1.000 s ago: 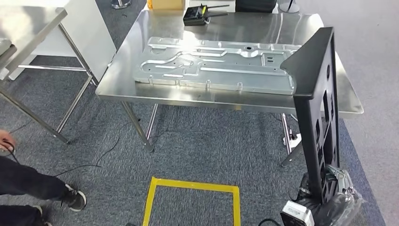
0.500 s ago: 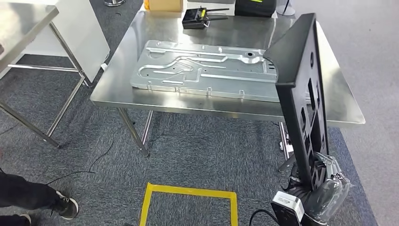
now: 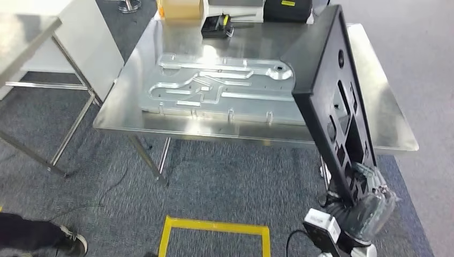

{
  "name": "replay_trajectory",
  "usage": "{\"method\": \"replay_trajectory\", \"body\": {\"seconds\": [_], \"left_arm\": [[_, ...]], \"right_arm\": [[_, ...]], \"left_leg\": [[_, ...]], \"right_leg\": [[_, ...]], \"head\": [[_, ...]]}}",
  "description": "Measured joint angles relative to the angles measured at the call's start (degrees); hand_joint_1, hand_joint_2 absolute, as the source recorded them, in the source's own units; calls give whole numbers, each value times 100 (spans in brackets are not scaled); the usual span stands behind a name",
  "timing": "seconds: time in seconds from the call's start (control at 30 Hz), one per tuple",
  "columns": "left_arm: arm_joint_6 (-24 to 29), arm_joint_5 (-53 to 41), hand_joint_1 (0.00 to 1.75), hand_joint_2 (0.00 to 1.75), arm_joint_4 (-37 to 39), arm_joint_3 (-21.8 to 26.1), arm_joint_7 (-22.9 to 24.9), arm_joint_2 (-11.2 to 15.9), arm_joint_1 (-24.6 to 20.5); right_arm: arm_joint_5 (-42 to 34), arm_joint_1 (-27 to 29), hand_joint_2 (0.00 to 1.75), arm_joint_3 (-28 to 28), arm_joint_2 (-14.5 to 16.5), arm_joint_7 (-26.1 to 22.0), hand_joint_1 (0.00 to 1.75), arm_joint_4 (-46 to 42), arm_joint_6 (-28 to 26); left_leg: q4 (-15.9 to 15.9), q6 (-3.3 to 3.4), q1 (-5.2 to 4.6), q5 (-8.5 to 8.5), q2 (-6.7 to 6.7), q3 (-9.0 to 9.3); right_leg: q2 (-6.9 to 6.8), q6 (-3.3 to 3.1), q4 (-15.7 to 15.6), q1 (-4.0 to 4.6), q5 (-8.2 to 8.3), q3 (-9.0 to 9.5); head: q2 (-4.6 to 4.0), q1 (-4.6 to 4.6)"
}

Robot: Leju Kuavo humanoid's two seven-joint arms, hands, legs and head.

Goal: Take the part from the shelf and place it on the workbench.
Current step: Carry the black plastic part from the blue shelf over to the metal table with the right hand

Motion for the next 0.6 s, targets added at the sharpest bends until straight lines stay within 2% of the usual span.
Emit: {"method": "replay_trajectory", "body": {"seconds": [0.07,0.1,0.13,0.17,0.23,0.27,0.3,0.4,0.47,0.5,0.57,0.6], "left_arm": [[-1,-1,0,175,0,-7,1,-1,8],[-2,-3,0,175,0,-8,5,-2,16],[-2,-5,0,175,0,-8,12,-2,24],[-2,-7,0,175,0,-9,20,-2,28],[-2,-14,0,175,0,-13,34,1,26],[-2,-19,0,175,0,-16,41,3,20],[-2,-24,0,175,0,-20,49,4,11],[-4,-51,0,175,0,-28,80,4,-2],[-9,-73,0,175,0,-35,89,2,-1],[-13,-79,0,175,0,-41,91,1,-8],[-22,-88,0,175,0,-56,97,0,-26],[-23,-91,0,175,0,-61,99,0,-31]], "right_arm": [[-6,-31,175,2,1,-42,175,1,0],[-17,-41,175,2,1,-82,175,2,0],[-31,-54,175,2,2,-128,175,1,0],[-49,-73,175,1,7,-183,175,-6,0],[-92,-115,175,-1,34,-311,175,-40,0],[-119,-142,175,-3,61,-382,175,-74,0],[-147,-165,175,-5,90,-444,175,-112,0],[-215,-226,175,-12,156,-539,175,-265,0],[-220,-281,175,-16,172,-550,175,-378,0],[-210,-319,175,-19,174,-552,175,-424,0],[-184,-383,175,-25,174,-557,175,-473,0],[-174,-401,175,-31,174,-557,175,-479,0]], "left_leg": [[774,-36,11,-257,-1,-470],[1034,-46,15,-273,0,-668],[1087,-50,16,-167,0,-772],[901,-44,16,62,0,-760],[175,-8,11,577,-2,-523],[-148,19,-1,717,-4,-397],[-327,41,-15,758,-7,-326],[-442,119,-29,713,-16,-279],[-496,193,-4,710,-16,-234],[-514,229,4,702,-13,-207],[-517,277,-4,663,-6,-170],[-516,285,-8,643,-7,-147]], "right_leg": [[-7,-36,-7,8,-50,53],[-3,-43,-6,13,-78,83],[7,-41,-4,15,-109,120],[18,-34,-3,16,-144,171],[33,2,-2,21,-225,275],[38,32,4,29,-263,304],[39,63,4,36,-288,314],[34,152,-18,41,-325,326],[26,202,187,38,-451,248],[23,221,475,32,-586,103],[22,243,1253,34,-874,-345],[21,248,1551,34,-926,-545]], "head": [[0,-12],[0,-11],[0,-12],[0,-12],[0,-9],[0,-10],[0,-9],[0,-9],[0,-8],[0,-8],[0,-8],[0,-7]]}}
